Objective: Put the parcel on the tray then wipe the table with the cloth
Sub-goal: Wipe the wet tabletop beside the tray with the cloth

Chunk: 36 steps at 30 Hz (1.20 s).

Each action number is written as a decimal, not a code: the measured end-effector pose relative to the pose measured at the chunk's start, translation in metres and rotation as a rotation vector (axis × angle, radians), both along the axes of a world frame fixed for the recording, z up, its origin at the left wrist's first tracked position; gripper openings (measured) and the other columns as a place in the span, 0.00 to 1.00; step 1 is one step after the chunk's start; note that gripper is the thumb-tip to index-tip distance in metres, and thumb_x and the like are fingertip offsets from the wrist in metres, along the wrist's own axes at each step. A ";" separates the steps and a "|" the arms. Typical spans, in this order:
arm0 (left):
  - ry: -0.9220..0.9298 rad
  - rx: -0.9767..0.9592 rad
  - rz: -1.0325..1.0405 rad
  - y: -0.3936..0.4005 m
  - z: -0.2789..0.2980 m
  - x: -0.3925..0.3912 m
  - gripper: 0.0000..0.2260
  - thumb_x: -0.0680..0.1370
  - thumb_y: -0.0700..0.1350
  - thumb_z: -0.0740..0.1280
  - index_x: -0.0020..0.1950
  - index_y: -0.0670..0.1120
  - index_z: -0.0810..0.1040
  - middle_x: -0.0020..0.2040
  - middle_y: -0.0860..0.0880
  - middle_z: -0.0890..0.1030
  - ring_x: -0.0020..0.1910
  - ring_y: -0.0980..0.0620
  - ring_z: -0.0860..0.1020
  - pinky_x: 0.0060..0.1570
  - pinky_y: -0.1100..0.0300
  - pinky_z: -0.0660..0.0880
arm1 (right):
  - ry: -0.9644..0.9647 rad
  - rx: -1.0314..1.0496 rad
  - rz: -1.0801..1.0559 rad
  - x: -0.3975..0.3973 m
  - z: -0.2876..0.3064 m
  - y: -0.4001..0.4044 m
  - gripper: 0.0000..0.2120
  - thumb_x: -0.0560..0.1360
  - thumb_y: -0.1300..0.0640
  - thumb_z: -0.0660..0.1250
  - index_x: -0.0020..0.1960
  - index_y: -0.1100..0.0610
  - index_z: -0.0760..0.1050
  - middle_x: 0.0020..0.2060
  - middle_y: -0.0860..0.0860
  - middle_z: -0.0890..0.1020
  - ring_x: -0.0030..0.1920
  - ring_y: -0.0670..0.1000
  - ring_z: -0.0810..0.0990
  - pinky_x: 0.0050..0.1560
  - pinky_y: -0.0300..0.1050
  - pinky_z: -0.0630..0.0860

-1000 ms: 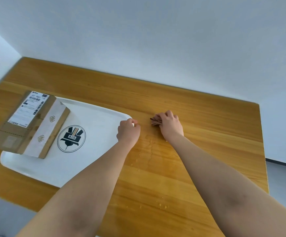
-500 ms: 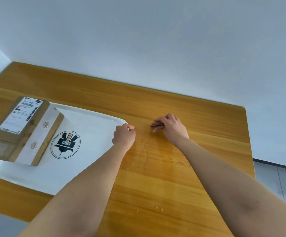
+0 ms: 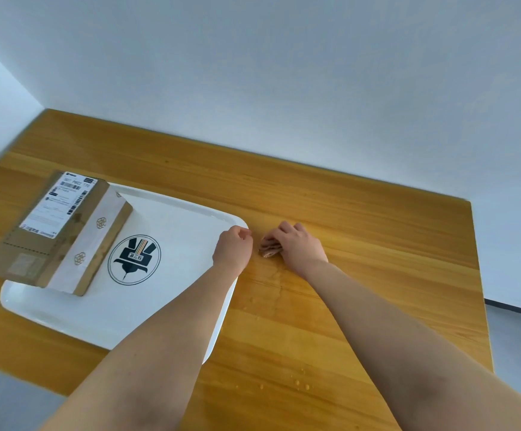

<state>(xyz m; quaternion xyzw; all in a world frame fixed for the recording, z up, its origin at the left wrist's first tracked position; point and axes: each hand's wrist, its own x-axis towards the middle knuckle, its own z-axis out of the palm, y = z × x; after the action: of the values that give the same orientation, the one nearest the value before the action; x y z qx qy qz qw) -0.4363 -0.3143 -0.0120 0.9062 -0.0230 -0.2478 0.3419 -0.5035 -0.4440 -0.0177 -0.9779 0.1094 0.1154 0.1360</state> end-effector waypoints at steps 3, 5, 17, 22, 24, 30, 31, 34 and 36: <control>0.000 0.023 -0.012 -0.003 0.001 0.000 0.16 0.81 0.42 0.56 0.66 0.44 0.75 0.63 0.45 0.78 0.60 0.45 0.76 0.53 0.58 0.72 | 0.024 -0.034 0.167 -0.012 0.002 -0.001 0.21 0.78 0.64 0.58 0.65 0.44 0.68 0.60 0.47 0.71 0.58 0.53 0.69 0.45 0.46 0.73; 0.010 0.039 -0.030 -0.003 0.003 -0.001 0.16 0.81 0.42 0.57 0.66 0.44 0.75 0.63 0.44 0.78 0.60 0.45 0.76 0.54 0.58 0.72 | 0.051 -0.022 0.256 -0.019 0.003 -0.005 0.21 0.78 0.64 0.58 0.65 0.44 0.69 0.60 0.47 0.71 0.57 0.53 0.69 0.50 0.47 0.74; 0.066 0.143 0.003 0.004 0.001 0.004 0.14 0.82 0.44 0.56 0.63 0.40 0.74 0.59 0.43 0.79 0.57 0.44 0.77 0.47 0.59 0.71 | -0.052 0.005 -0.205 -0.006 0.013 -0.027 0.19 0.77 0.65 0.58 0.64 0.49 0.71 0.59 0.53 0.70 0.60 0.56 0.68 0.49 0.51 0.76; 0.078 0.155 0.002 0.006 -0.006 0.005 0.14 0.82 0.44 0.56 0.63 0.40 0.73 0.59 0.43 0.79 0.58 0.44 0.77 0.47 0.59 0.70 | 0.017 -0.032 -0.350 0.005 0.002 -0.020 0.20 0.76 0.67 0.59 0.66 0.54 0.68 0.62 0.54 0.69 0.59 0.57 0.68 0.48 0.50 0.77; 0.078 0.164 0.011 0.007 -0.007 0.006 0.14 0.82 0.44 0.56 0.64 0.40 0.73 0.59 0.42 0.78 0.57 0.44 0.77 0.46 0.60 0.70 | -0.008 -0.016 -0.300 0.008 0.000 -0.015 0.21 0.76 0.66 0.59 0.66 0.52 0.68 0.62 0.52 0.70 0.60 0.56 0.69 0.47 0.51 0.77; 0.082 0.173 0.007 0.006 -0.007 0.008 0.14 0.82 0.44 0.57 0.64 0.40 0.72 0.60 0.42 0.78 0.58 0.43 0.77 0.46 0.59 0.71 | -0.002 0.029 0.047 0.006 -0.002 0.013 0.20 0.78 0.63 0.58 0.64 0.43 0.70 0.59 0.47 0.72 0.59 0.53 0.70 0.46 0.47 0.73; 0.081 0.174 0.000 0.004 -0.006 0.008 0.14 0.82 0.44 0.57 0.64 0.40 0.72 0.60 0.42 0.78 0.58 0.43 0.77 0.46 0.58 0.71 | 0.010 0.017 0.094 0.004 -0.001 0.011 0.21 0.78 0.64 0.58 0.64 0.42 0.70 0.59 0.47 0.72 0.59 0.53 0.69 0.48 0.47 0.74; 0.102 0.181 -0.011 0.004 -0.006 0.010 0.14 0.81 0.44 0.57 0.64 0.40 0.73 0.60 0.42 0.78 0.57 0.43 0.77 0.46 0.58 0.71 | 0.083 0.029 0.230 -0.002 0.003 0.001 0.23 0.77 0.67 0.58 0.64 0.43 0.72 0.59 0.47 0.72 0.59 0.53 0.69 0.56 0.50 0.73; 0.117 0.182 -0.018 0.004 -0.006 0.010 0.14 0.81 0.44 0.56 0.64 0.40 0.73 0.59 0.41 0.78 0.57 0.43 0.77 0.46 0.57 0.71 | 0.115 0.030 0.283 -0.005 0.005 -0.006 0.23 0.77 0.68 0.57 0.63 0.44 0.73 0.59 0.47 0.72 0.58 0.53 0.69 0.57 0.51 0.72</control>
<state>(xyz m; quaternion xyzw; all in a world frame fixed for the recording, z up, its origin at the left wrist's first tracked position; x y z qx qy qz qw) -0.4263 -0.3106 -0.0183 0.9173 0.0112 -0.3042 0.2568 -0.5084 -0.4501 -0.0123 -0.9731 -0.0237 0.1910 0.1265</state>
